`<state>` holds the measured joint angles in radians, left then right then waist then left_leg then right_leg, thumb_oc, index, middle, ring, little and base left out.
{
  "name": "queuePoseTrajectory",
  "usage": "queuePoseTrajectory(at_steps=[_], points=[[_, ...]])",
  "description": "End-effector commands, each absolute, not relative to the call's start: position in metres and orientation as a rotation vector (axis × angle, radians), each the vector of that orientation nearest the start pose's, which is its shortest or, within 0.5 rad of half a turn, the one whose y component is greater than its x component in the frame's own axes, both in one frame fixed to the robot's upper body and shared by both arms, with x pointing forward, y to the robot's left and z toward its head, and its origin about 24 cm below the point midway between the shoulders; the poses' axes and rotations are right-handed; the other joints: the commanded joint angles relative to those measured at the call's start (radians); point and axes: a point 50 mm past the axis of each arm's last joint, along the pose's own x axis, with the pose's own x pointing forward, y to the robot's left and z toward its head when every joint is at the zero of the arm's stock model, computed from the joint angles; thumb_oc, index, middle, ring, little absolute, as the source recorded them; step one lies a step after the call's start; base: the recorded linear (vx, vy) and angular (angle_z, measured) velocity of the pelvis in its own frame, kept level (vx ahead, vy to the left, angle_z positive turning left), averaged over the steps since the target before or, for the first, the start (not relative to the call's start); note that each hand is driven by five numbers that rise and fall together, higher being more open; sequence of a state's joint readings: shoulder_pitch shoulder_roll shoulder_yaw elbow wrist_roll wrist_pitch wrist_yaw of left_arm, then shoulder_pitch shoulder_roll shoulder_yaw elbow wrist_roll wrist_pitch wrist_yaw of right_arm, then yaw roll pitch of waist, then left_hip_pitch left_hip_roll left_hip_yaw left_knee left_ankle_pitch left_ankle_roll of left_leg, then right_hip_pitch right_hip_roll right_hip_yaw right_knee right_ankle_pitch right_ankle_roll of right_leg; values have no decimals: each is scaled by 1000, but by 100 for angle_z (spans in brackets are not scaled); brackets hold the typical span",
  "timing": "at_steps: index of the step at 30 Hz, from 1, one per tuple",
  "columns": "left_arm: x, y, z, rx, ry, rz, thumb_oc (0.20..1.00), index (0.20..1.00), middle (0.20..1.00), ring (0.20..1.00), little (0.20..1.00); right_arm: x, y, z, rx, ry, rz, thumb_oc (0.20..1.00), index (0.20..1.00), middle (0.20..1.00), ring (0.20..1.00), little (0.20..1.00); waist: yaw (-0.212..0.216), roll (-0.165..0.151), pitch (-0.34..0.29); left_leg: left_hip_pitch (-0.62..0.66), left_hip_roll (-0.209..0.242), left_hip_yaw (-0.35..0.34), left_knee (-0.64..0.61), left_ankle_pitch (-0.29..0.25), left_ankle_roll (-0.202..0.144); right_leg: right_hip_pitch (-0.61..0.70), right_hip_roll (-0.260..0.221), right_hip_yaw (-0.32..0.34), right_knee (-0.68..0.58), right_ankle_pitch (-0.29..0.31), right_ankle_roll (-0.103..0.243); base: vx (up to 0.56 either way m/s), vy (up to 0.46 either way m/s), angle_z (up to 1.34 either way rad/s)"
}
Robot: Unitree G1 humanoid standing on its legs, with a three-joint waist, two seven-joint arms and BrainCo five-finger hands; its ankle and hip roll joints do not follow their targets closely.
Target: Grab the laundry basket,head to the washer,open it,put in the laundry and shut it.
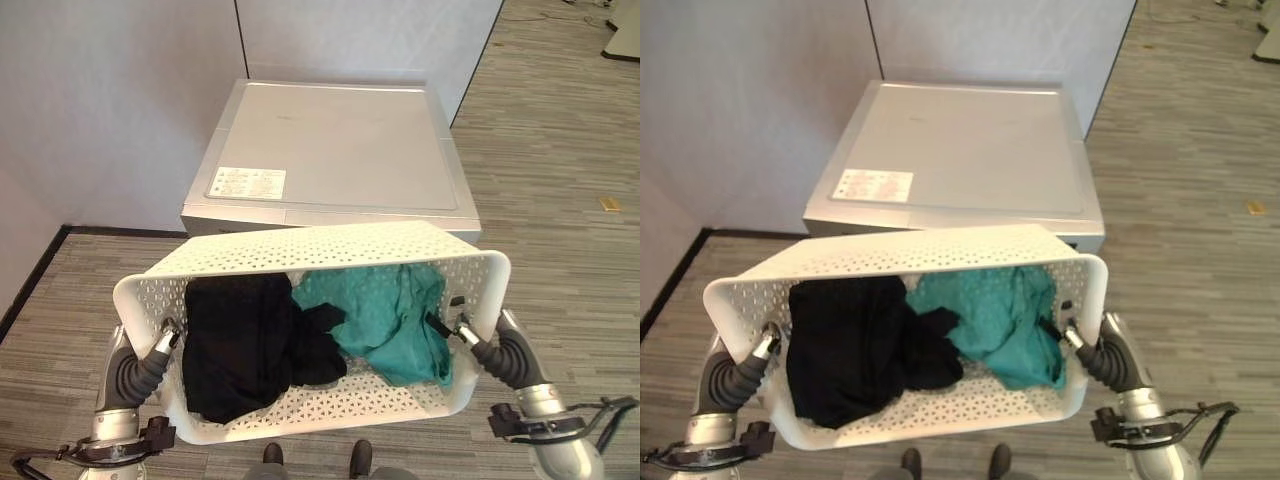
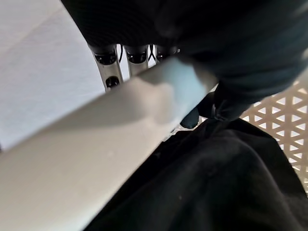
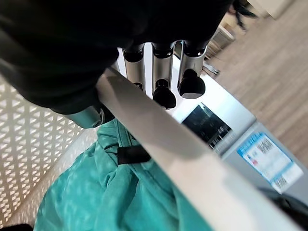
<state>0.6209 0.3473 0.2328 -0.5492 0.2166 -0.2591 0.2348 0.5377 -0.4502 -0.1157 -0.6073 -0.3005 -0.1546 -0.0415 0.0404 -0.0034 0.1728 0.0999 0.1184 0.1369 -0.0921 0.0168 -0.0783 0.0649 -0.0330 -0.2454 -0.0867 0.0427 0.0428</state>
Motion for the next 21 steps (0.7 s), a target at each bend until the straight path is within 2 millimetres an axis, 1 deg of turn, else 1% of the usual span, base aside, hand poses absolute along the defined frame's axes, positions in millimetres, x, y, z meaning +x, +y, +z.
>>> queuePoseTrajectory(at_steps=[1, 2, 3, 5, 6, 7, 9, 10, 11, 12, 13, 15, 16, 17, 18, 19, 21], points=[[99, 318, 155, 842, -362, 779, 200, 200, 200, 200, 200, 141, -282, 136, -999, -187, -310, 200, 200, 200, 200, 200, 1, -28, -64, 4, 33, 3, 7, -59, 12, -56, -100, 15, 19, -8, 91, 29, 12, -11], [100, 322, 156, 843, -355, 786, 200, 200, 200, 200, 200, 144, -286, 146, -1034, -223, -338, 200, 200, 200, 200, 200, 2, -28, -75, 8, 33, 2, 6, -61, 12, -53, -102, 17, 19, -8, 91, 27, 2, -10], [107, 325, 156, 838, -346, 769, 200, 200, 200, 200, 200, 150, -289, 151, -1042, -239, -354, 200, 200, 200, 200, 200, 4, -27, -81, 10, 33, 2, 6, -63, 12, -50, -102, 17, 19, -9, 90, 34, 3, -8], [122, 326, 157, 825, -354, 716, 200, 200, 200, 200, 200, 163, -292, 155, -1037, -257, -352, 200, 200, 200, 200, 200, 9, -25, -95, 16, 32, 0, 6, -66, 12, -43, -103, 18, 19, -11, 89, 0, 0, 0], [135, 327, 159, 818, -367, 681, 200, 200, 200, 200, 200, 174, -294, 156, -1010, -268, -349, 200, 200, 200, 200, 200, 11, -23, -96, 18, 32, 0, 6, -68, 12, -39, -103, 16, 19, -13, 90, 0, 0, 0], [145, 328, 162, 828, -374, 653, 200, 200, 200, 200, 200, 182, -293, 155, -987, -270, -331, 200, 200, 200, 200, 200, 11, -20, -104, 22, 31, 0, 6, -68, 11, -35, -104, 15, 20, -14, 89, 32, -2, 2], [172, 332, 174, 854, -411, 617, 200, 200, 200, 200, 200, 203, -292, 156, -920, -274, -288, 200, 200, 200, 200, 200, 14, -20, -107, 29, 31, -4, 6, -70, 9, -25, -104, 10, 19, -16, 89, 40, -6, 1], [185, 333, 186, 865, -451, 612, 200, 200, 200, 200, 200, 215, -290, 163, -902, -296, -267, 200, 200, 200, 200, 200, 16, -19, -109, 34, 32, -7, 6, -71, 7, -17, -104, 8, 18, -18, 89, 0, 0, 0], [186, 333, 187, 864, -454, 613, 200, 200, 200, 200, 200, 215, -290, 163, -901, -298, -269, 200, 200, 200, 200, 200, 16, -20, -107, 34, 31, -7, 6, -70, 7, -18, -104, 8, 18, -17, 89, 44, -3, 0], [203, 332, 201, 892, -476, 573, 200, 200, 200, 200, 200, 227, -287, 168, -873, -309, -233, 200, 200, 200, 200, 200, 16, -16, -123, 40, 29, -7, 5, -70, 6, -11, -105, 8, 18, -18, 90, 48, -5, 2], [214, 331, 210, 869, -505, 552, 200, 200, 200, 200, 200, 237, -287, 174, -863, -320, -226, 200, 200, 200, 200, 200, 19, -17, -126, 42, 29, -9, 5, -69, 4, -7, -106, 4, 18, -19, 91, 64, -6, 0], [235, 324, 224, 832, -538, 502, 200, 200, 200, 200, 200, 252, -286, 179, -850, -323, -207, 200, 200, 200, 200, 200, 21, -15, -125, 47, 30, -13, 5, -68, 3, 0, -106, -2, 19, -22, 91, 41, -8, 4], [235, 324, 224, 831, -540, 502, 200, 200, 200, 200, 200, 253, -286, 180, -849, -324, -209, 200, 200, 200, 200, 200, 22, -15, -123, 47, 30, -14, 5, -68, 3, 0, -106, -2, 19, -22, 91, 40, -7, 18], [258, 314, 237, 823, -564, 449, 200, 200, 200, 200, 200, 265, -281, 178, -807, -308, -176, 200, 200, 200, 200, 200, 17, -11, -128, 49, 32, -18, 5, -68, 2, 4, -105, -5, 23, -27, 92, 31, 2, 21], [267, 308, 240, 809, -568, 418, 200, 200, 200, 200, 200, 271, -279, 178, -786, -300, -161, 200, 200, 200, 200, 200, 14, -10, -133, 51, 31, -18, 5, -66, 1, 6, -106, -6, 25, -28, 92, 41, 2, 16], [282, 300, 247, 797, -577, 391, 200, 200, 200, 200, 200, 280, -281, 179, -766, -287, -161, 200, 200, 200, 200, 200, 14, -9, -132, 52, 31, -21, 5, -66, 0, 8, -106, -9, 27, -31, 92, 50, 1, 7], [312, 281, 269, 797, -608, 348, 200, 200, 200, 200, 200, 306, -287, 203, -836, -290, -197, 200, 200, 200, 200, 200, 15, -6, -139, 60, 32, -27, 5, -69, -3, 17, -102, -12, 30, -37, 94, 29, -7, 4]])
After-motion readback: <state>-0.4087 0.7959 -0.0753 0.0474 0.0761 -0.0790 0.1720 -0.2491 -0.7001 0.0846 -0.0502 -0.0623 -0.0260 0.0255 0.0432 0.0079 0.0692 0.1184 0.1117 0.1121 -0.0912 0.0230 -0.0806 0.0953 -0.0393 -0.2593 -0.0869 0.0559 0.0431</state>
